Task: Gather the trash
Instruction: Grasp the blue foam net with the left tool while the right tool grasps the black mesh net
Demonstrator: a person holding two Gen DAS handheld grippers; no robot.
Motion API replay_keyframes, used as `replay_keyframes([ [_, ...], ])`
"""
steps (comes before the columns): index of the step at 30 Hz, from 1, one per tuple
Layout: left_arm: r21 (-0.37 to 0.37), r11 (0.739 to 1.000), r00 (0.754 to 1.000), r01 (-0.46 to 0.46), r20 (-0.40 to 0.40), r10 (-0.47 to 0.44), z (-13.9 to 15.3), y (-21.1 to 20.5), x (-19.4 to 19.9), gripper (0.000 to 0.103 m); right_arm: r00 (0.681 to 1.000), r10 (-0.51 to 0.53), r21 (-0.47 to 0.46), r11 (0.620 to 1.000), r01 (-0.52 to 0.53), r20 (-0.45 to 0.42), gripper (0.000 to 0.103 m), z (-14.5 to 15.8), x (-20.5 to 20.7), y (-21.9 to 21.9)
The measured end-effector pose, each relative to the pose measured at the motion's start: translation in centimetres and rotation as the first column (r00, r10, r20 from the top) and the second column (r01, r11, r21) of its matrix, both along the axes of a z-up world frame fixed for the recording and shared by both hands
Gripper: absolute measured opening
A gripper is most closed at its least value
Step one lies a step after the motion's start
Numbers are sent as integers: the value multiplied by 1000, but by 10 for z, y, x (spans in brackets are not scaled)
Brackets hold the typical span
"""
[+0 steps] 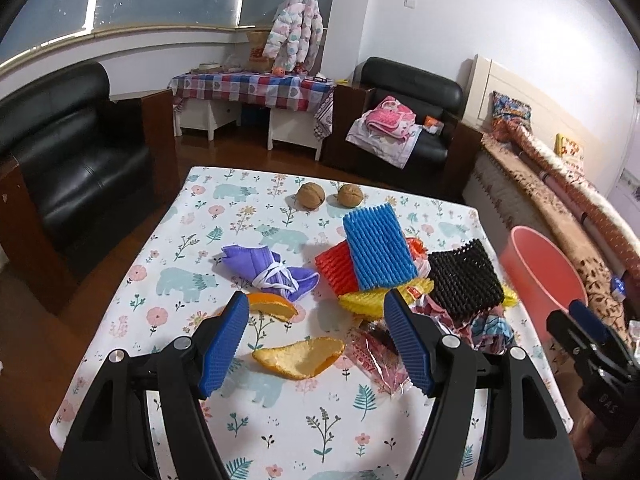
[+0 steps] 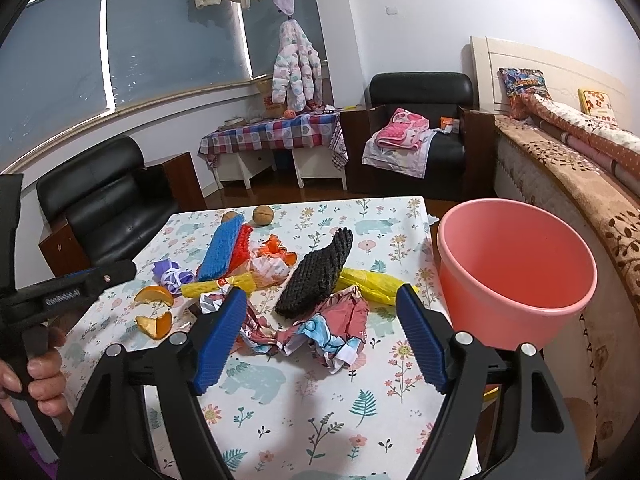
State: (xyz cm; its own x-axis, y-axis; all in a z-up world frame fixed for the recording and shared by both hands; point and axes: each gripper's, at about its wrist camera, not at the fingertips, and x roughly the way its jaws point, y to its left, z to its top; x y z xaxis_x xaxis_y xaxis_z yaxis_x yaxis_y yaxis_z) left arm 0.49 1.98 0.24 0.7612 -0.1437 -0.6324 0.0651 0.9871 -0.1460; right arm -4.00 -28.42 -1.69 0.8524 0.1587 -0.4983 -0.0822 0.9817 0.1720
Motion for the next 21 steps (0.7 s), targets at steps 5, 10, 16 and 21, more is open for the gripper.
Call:
replay_keyframes([
  [5, -16, 999, 999, 44, 12, -43, 1, -1, 5, 69, 1000, 4, 11, 1000, -3, -15, 73, -6, 7, -3],
  [10, -66, 993, 995, 93, -38, -96, -6, -11, 22, 66, 999, 7, 27, 1000, -7, -35, 71, -13, 14, -7],
  [16, -71, 986, 985, 152, -72, -157, -10, -40, 49, 63, 999, 8, 44, 999, -6, -44, 67, -16, 22, -14],
  [21, -22, 987, 981, 158, -110, -159, -23, -63, 72, 63, 998, 13, 75, 997, -9, -62, 67, -19, 30, -21],
])
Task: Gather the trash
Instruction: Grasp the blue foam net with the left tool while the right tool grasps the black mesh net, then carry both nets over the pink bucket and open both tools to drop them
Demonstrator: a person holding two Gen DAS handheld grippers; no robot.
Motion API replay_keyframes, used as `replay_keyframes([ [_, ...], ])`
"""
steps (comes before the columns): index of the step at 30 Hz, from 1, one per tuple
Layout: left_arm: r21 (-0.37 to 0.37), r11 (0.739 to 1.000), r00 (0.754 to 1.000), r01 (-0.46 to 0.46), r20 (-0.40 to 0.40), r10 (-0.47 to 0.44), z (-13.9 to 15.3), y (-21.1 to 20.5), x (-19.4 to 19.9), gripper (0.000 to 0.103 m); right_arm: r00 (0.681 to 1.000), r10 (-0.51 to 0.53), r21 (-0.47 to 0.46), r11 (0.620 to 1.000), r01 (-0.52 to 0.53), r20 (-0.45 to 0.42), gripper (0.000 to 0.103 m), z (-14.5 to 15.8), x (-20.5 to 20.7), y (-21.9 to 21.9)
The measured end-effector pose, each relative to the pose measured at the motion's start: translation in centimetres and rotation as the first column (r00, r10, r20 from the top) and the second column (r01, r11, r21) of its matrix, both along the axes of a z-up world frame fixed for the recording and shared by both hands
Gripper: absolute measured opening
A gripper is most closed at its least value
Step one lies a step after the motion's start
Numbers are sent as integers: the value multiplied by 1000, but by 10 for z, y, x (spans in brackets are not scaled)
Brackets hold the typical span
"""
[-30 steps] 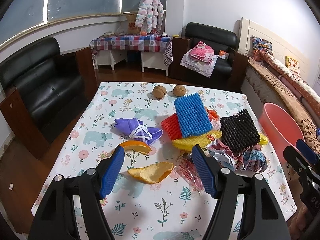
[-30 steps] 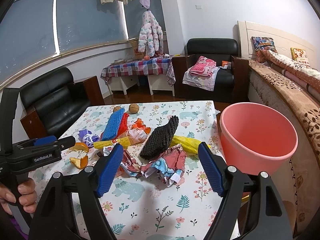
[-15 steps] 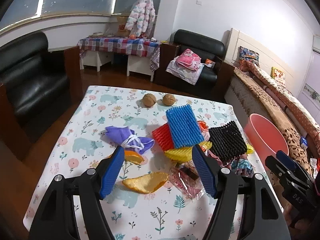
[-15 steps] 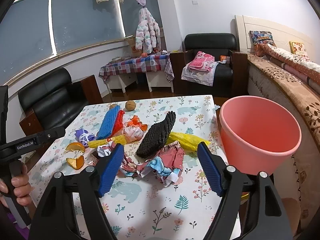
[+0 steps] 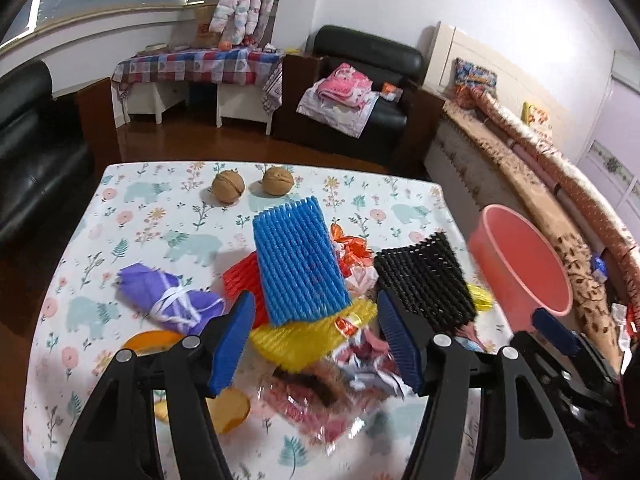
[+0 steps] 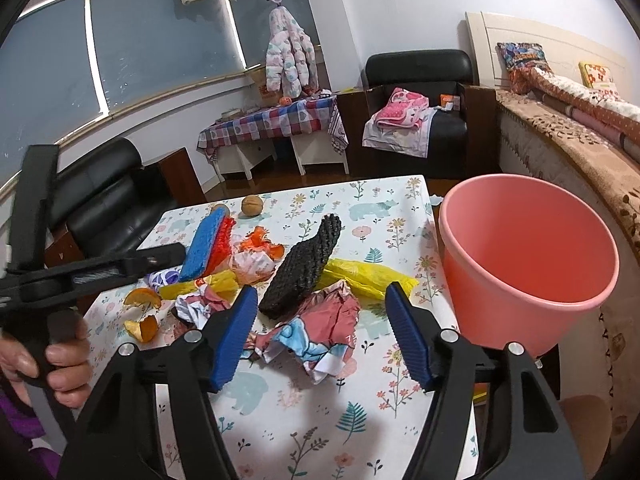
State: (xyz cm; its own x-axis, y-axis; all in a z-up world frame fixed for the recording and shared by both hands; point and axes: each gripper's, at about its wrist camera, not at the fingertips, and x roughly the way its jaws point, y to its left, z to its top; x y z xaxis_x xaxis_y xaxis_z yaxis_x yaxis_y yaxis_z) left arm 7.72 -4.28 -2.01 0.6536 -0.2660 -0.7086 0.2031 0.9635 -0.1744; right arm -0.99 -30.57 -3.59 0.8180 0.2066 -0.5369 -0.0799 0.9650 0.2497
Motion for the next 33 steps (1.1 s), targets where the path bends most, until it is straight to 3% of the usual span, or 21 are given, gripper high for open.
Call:
replay_keyframes([
  [4, 28, 1000, 999, -14, -31, 14, -14, -6, 17, 59, 1000, 18, 4, 1000, -18, -10, 67, -1, 10, -1],
  [8, 30, 999, 997, -23, -72, 25, -26, -3, 27, 29, 999, 45, 13, 999, -44, -29, 66, -4, 18, 0],
  [12, -13, 999, 997, -36, -76, 35, -27, 8, 26, 12, 996, 70, 33, 997, -68, -54, 60, -8, 26, 0],
  [25, -74, 995, 998, -60, -14, 59, -4, 41, -1, 10, 991, 87, 73, 994, -79, -103, 52, -10, 47, 3],
  [33, -105, 992, 998, -65, -12, 64, 0, 53, -8, 10, 984, 82, 38, 996, -77, -157, 33, -17, 63, 18],
])
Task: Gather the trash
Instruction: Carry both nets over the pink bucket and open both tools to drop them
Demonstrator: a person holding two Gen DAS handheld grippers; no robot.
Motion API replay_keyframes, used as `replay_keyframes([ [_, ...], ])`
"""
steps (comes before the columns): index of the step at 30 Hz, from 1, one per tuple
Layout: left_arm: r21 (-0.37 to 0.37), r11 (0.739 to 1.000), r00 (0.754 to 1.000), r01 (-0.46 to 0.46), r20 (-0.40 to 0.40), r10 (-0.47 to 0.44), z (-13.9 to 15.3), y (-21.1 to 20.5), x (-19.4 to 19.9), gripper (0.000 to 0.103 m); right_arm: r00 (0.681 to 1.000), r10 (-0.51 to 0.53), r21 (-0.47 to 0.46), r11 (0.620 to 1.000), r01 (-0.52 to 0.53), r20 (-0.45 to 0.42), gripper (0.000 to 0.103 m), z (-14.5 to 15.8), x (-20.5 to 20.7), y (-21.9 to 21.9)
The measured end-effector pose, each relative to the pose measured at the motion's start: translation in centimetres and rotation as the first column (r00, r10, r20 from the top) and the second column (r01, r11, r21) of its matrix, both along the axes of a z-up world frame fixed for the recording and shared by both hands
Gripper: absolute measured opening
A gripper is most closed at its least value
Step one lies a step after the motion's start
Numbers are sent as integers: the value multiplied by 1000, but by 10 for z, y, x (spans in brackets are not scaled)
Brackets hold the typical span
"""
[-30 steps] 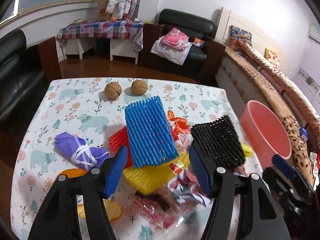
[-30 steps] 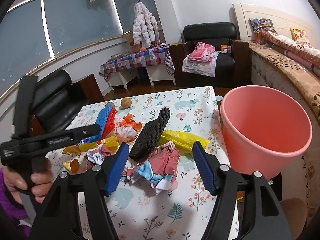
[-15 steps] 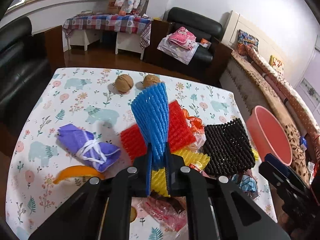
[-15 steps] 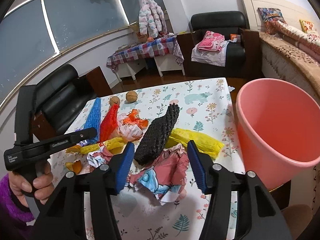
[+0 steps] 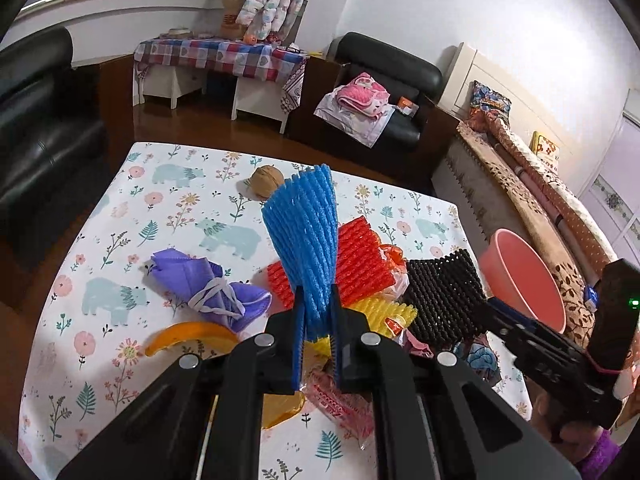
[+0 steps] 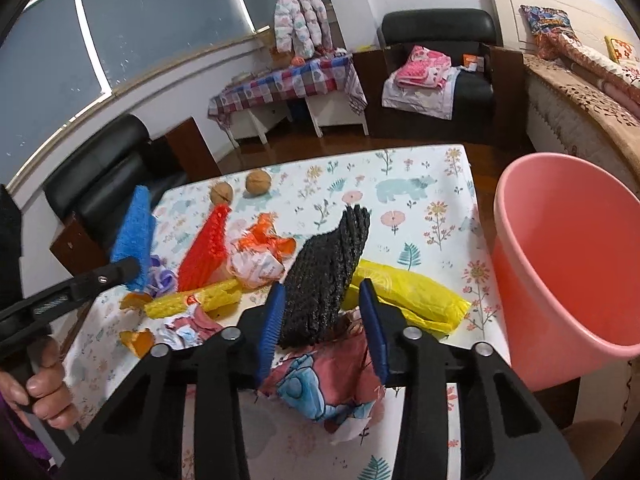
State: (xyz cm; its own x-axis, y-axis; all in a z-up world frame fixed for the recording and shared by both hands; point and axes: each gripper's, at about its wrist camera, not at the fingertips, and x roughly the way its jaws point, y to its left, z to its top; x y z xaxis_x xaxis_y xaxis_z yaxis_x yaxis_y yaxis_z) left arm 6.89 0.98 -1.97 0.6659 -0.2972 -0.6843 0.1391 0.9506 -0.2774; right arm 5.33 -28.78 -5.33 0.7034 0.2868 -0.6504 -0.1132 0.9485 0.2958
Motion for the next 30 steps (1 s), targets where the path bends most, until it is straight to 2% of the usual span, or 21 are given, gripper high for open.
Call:
replay_keyframes([
  [1, 1, 1000, 1000, 1, 3, -1, 1, 0, 0, 10, 1000, 0, 2, 1000, 0, -5, 30, -1, 0, 0],
  [3, 5, 1000, 1000, 3, 10, -3, 2, 0, -2, 10, 1000, 7, 17, 1000, -7, -12, 17, -2, -2, 0],
  [5, 5, 1000, 1000, 5, 11, -6, 4, 0, -4, 10, 1000, 7, 23, 1000, -7, 0, 13, 1, -5, 0],
  [14, 1, 999, 998, 33, 46, -33, 19, -13, -12, 10, 995, -26, 70, 997, 19, 98, 12, 31, -23, -19],
  [20, 9, 998, 995, 63, 78, -64, 31, -29, -15, 10, 989, -52, 141, 989, 32, 139, 12, 46, -28, -39],
  [22, 10, 997, 993, 74, 87, -74, 35, -35, -16, 10, 985, -67, 139, 989, 45, 160, 12, 52, -30, -44],
  [27, 16, 992, 988, 123, 92, -124, 40, -55, -16, 10, 968, -117, 65, 992, 105, 223, 12, 62, -45, -55],
  [30, 21, 987, 983, 162, 89, -163, 39, -71, -15, 10, 959, -166, 70, 986, 154, 230, 12, 62, -51, -71],
])
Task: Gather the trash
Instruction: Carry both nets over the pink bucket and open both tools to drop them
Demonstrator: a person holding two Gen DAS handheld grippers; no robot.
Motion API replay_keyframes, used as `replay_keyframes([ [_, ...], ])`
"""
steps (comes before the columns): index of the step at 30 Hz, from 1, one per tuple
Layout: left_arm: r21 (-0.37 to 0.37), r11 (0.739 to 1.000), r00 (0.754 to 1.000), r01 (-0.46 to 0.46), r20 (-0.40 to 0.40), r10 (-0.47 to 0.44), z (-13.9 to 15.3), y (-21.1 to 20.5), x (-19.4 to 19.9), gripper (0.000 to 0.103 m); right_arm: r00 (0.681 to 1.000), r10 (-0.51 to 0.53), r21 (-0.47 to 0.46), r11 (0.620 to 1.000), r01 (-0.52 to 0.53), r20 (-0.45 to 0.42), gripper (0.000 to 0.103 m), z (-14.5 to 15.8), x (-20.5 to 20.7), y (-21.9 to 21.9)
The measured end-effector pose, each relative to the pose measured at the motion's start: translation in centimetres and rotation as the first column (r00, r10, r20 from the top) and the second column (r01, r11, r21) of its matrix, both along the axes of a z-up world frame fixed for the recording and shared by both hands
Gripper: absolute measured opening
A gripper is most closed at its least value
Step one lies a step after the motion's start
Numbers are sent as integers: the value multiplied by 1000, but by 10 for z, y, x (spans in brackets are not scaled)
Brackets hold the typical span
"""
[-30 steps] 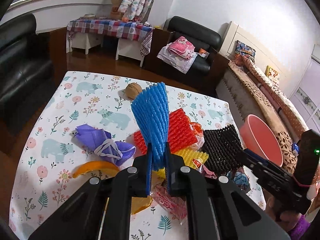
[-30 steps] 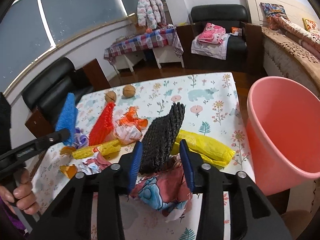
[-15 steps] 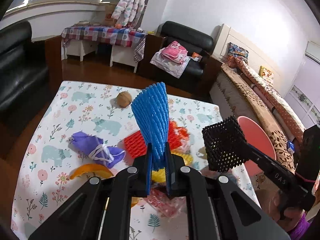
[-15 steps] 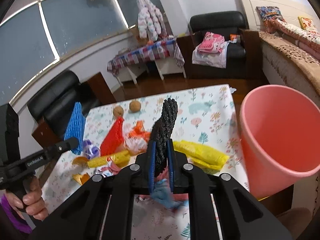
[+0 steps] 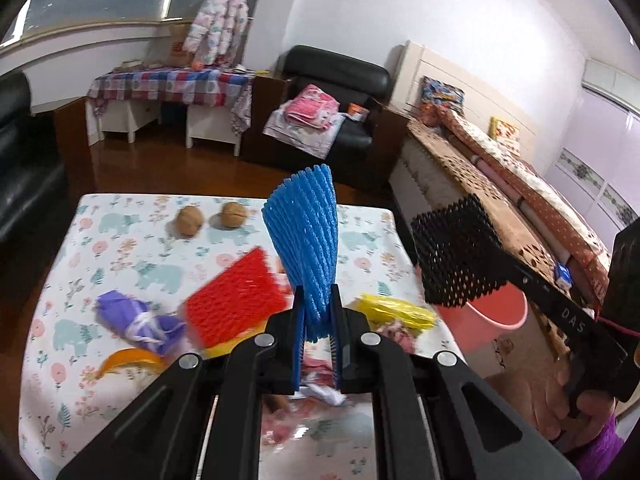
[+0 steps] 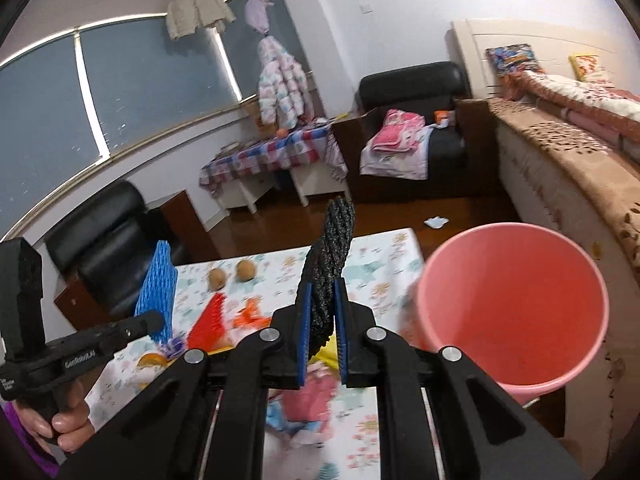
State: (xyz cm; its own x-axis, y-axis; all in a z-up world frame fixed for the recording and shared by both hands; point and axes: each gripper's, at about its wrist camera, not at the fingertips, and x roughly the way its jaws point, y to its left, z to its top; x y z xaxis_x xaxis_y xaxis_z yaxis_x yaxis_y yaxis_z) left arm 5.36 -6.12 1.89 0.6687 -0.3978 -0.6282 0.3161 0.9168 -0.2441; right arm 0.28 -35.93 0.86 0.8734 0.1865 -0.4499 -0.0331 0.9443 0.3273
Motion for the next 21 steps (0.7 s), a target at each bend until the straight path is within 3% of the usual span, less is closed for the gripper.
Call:
replay_keyframes([
  [9, 1, 985, 985, 173, 1, -173, 0, -73, 1, 10, 987, -159, -21, 987, 158, -9, 12, -11, -19, -53],
  [21, 9, 935, 935, 355, -16, -355, -6, -179, 8, 10, 954, -291, -26, 957, 290, -66, 12, -38, -25, -112],
])
